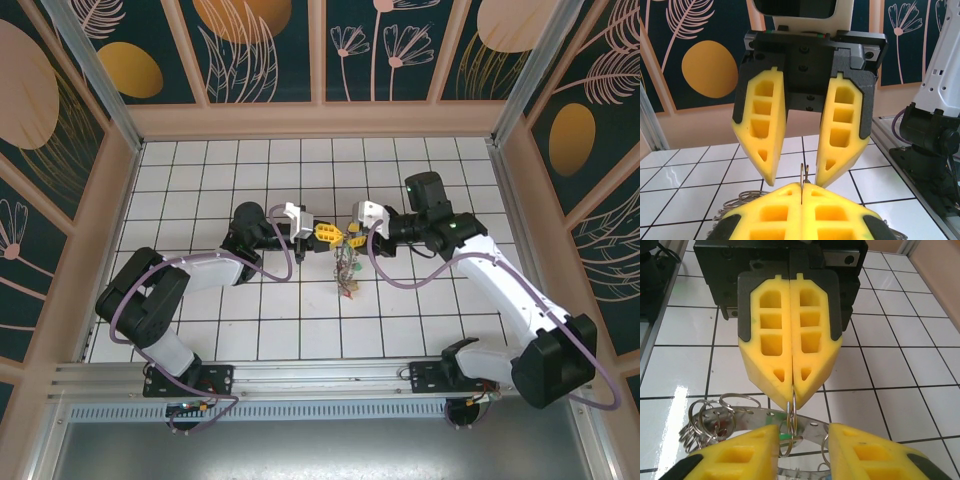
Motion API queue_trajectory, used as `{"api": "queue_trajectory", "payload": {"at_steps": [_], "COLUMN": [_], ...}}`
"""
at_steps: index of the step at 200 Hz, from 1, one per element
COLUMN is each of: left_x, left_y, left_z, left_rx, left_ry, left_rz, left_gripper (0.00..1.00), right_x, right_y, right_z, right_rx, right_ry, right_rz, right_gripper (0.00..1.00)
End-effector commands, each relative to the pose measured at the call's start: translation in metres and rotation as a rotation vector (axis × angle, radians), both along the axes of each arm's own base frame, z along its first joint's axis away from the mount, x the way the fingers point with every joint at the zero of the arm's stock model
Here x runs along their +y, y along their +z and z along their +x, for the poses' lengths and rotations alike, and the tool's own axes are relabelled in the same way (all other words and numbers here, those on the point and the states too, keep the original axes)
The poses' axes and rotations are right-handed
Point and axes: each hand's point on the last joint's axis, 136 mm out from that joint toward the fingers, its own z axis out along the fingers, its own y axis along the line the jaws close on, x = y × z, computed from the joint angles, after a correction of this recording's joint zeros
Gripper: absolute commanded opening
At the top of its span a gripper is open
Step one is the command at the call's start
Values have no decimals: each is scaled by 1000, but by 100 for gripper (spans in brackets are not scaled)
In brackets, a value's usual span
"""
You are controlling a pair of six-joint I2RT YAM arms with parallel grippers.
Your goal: Put the keys on the keyring
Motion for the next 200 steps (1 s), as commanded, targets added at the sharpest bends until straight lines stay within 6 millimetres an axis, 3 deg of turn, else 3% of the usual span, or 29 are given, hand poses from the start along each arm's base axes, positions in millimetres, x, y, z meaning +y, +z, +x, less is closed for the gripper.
{"api": "queue_trajectory", "payload": {"at_steps": [1, 23, 41, 68, 93, 128, 146, 154, 178, 188, 200], "left_x": [-1, -2, -3, -8, -8, -7, -6, -8, -7, -8, -7], "left_y": [19, 20, 20, 6, -10, -31, -41, -33, -32, -21, -13], "left_z": [-6, -6, -2, 4, 8, 9, 8, 13, 12, 12, 7], "left_rx": [-65, -53, -33, -30, -74, -54, -35, -58, -85, -97, -79], "left_ry": [-27, -31, -22, -21, -10, -26, -31, -25, -25, -16, -23], "left_rz": [-56, -59, -53, 56, 183, 298, 329, 324, 322, 282, 233], "left_gripper": [0, 0, 0, 19, 21, 18, 10, 0, 0, 0, 0], "right_x": [6, 7, 8, 6, 3, 2, 5, 5, 6, 6, 4], "right_y": [-1, 0, 1, 0, -3, -3, -1, -1, -2, -2, -1], "right_z": [-5, -5, -5, -2, 2, 4, 4, 5, 7, 5, 3], "right_rx": [23, 20, 16, 20, 31, 39, 35, 35, 39, 40, 41], "right_ry": [39, 52, 60, 48, 26, 18, 21, 19, 11, 15, 19], "right_rz": [26, 22, 22, -3, -48, -68, -67, -70, -67, -55, -33], "right_gripper": [19, 0, 0, 0, 0, 0, 0, 0, 0, 0, 13]}}
